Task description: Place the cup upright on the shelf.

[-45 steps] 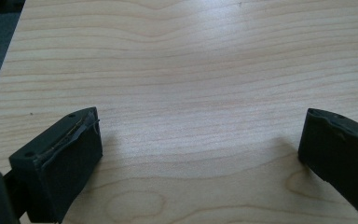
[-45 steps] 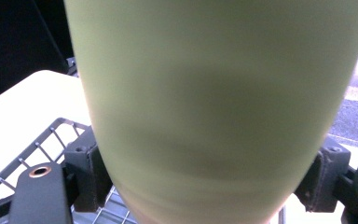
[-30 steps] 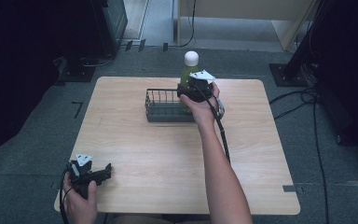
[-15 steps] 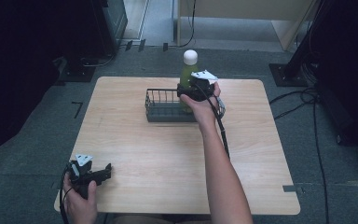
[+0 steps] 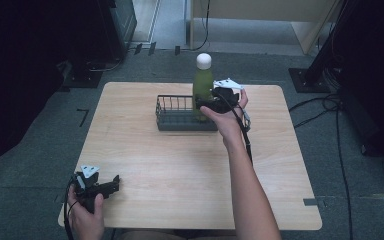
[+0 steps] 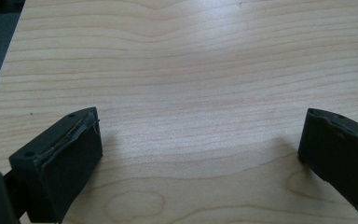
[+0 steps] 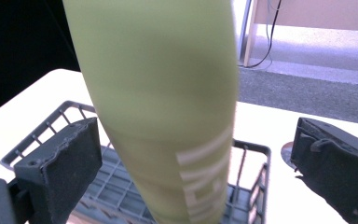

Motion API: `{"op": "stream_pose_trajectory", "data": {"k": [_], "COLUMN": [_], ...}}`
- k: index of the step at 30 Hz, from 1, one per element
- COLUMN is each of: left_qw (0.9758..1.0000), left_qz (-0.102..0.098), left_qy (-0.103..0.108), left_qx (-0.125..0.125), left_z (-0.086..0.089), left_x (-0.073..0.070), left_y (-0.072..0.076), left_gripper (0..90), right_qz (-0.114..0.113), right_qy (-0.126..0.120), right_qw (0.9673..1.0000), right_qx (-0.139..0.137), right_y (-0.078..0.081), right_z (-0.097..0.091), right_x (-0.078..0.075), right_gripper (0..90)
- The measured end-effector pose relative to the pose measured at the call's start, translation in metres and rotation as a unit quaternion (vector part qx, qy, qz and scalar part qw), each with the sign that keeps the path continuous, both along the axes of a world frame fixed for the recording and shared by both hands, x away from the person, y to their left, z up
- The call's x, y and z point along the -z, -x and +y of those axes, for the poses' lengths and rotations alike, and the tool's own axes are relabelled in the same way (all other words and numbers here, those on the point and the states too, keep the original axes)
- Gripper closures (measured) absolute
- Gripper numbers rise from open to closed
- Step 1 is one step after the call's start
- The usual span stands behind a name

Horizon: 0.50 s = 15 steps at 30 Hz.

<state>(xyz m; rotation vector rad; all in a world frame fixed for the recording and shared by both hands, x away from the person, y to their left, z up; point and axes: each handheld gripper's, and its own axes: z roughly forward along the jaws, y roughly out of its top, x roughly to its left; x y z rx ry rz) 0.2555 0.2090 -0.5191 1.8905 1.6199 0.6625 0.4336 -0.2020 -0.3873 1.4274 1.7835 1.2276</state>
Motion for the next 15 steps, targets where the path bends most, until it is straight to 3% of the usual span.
{"op": "stream_pose_trajectory", "data": {"k": [15], "left_qw": [1.0], "left_qz": [0.0], "left_qy": [0.0], "left_qx": [0.0], "left_z": [0.0], "left_x": [0.0], "left_y": [0.0], "left_gripper": [0.0], "right_qz": [-0.009], "right_qy": [0.017], "right_qw": [0.9998], "right_qx": [0.01], "right_y": [0.037], "right_z": [-0.04], "right_x": [0.006], "right_gripper": [1.6]}}
